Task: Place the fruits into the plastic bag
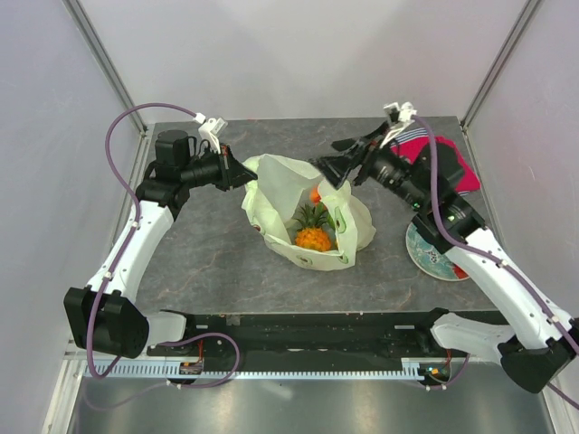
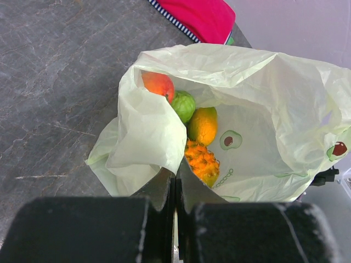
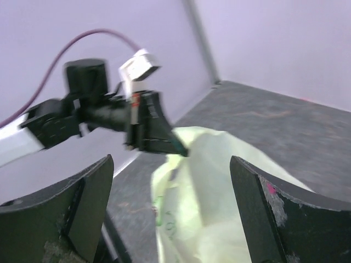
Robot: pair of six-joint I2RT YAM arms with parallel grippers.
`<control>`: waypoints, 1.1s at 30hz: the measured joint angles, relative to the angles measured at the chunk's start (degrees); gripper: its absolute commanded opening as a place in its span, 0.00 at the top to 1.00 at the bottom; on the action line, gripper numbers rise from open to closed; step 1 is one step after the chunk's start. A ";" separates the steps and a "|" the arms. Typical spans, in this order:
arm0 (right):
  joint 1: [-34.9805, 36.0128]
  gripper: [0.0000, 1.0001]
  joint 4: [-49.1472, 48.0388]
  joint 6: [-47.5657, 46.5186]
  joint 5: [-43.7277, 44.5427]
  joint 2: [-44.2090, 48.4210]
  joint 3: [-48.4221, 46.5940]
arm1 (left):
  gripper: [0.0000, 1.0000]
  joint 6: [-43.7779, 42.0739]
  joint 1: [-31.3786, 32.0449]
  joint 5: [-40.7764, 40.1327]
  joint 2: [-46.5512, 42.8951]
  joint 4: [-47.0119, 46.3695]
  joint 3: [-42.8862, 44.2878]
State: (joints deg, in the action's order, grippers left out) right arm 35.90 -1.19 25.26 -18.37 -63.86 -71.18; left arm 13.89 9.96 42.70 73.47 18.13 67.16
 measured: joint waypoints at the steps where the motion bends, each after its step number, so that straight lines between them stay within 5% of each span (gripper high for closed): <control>1: -1.55 0.06 1.25 0.00 1.77 0.76 -0.07 | 0.98 0.00 0.00 0.02 0.00 0.00 0.00; 15: -23.82 0.03 21.86 1.11 30.53 8.70 4.22 | 0.98 0.00 0.00 0.13 0.00 -0.07 -0.04; 28: -44.46 0.02 28.22 2.60 30.10 0.55 21.24 | 0.99 0.00 0.00 0.13 0.00 -0.09 -0.04; 33: -47.01 0.02 28.26 2.69 30.73 -3.06 22.99 | 0.98 0.00 0.00 0.13 0.00 -0.09 -0.04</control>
State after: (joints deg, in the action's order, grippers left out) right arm -11.11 27.07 27.94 12.36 -66.92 -48.18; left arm 13.89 9.96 42.83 73.47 18.04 67.11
